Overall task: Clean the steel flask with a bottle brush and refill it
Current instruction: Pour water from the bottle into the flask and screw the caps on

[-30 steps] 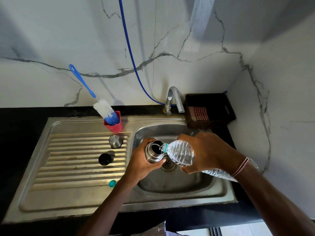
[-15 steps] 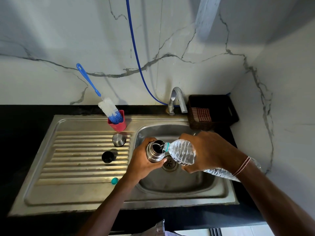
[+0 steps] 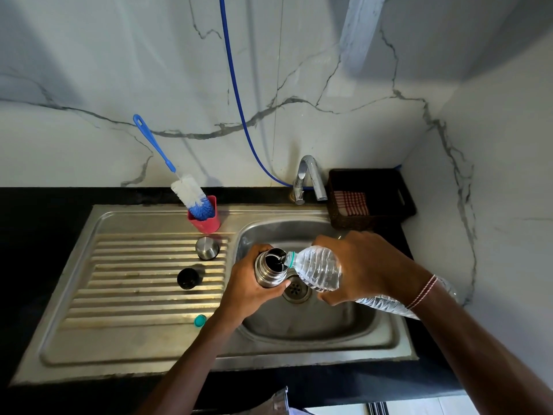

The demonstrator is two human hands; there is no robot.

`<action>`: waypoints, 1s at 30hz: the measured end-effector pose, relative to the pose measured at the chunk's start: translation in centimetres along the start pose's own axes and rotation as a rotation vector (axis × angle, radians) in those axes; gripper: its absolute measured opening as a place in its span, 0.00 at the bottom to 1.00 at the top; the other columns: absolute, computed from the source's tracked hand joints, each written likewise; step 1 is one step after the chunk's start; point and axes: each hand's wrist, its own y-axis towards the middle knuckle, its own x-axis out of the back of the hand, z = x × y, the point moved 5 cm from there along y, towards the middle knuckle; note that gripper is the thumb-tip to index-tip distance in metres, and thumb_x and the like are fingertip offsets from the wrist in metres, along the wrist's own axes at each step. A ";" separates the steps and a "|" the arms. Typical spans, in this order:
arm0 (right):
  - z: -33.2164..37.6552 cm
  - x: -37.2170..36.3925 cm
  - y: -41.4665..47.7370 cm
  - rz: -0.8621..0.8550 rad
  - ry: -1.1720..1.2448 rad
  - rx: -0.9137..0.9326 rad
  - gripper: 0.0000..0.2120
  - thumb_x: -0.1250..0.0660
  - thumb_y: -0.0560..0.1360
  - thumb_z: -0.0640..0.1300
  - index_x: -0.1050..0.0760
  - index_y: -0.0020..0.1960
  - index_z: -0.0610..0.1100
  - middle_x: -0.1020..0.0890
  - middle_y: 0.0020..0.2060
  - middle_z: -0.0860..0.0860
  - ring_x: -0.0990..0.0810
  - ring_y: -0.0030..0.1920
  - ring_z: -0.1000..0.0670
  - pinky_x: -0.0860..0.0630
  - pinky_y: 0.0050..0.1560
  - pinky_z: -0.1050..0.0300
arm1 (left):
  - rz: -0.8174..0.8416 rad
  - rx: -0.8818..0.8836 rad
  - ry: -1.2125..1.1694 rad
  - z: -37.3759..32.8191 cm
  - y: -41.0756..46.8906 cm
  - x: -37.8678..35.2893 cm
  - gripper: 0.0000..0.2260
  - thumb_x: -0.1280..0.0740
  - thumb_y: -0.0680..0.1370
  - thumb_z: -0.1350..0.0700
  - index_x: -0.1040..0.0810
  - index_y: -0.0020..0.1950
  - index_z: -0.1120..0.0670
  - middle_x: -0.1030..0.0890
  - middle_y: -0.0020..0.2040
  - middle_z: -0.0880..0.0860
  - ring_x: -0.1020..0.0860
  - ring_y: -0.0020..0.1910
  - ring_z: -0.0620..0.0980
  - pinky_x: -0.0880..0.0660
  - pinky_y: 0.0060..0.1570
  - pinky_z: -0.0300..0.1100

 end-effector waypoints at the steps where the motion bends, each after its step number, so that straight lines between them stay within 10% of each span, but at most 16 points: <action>1: 0.1 0.1 0.0 -0.001 0.001 0.000 0.44 0.32 0.58 0.77 0.34 0.68 0.58 0.15 0.45 0.52 0.16 0.46 0.47 0.20 0.50 0.52 | 0.001 0.002 -0.003 0.0 0.0 0.0 0.30 0.16 0.66 0.57 0.25 0.63 0.51 0.17 0.54 0.44 0.18 0.55 0.43 0.26 0.53 0.30; 30: 0.6 0.7 0.2 -0.005 0.009 -0.007 0.43 0.35 0.57 0.77 0.35 0.68 0.60 0.15 0.46 0.51 0.16 0.47 0.46 0.20 0.50 0.51 | -0.018 -0.009 -0.016 0.1 0.1 0.4 0.29 0.16 0.66 0.57 0.24 0.62 0.51 0.17 0.52 0.42 0.17 0.53 0.45 0.25 0.52 0.31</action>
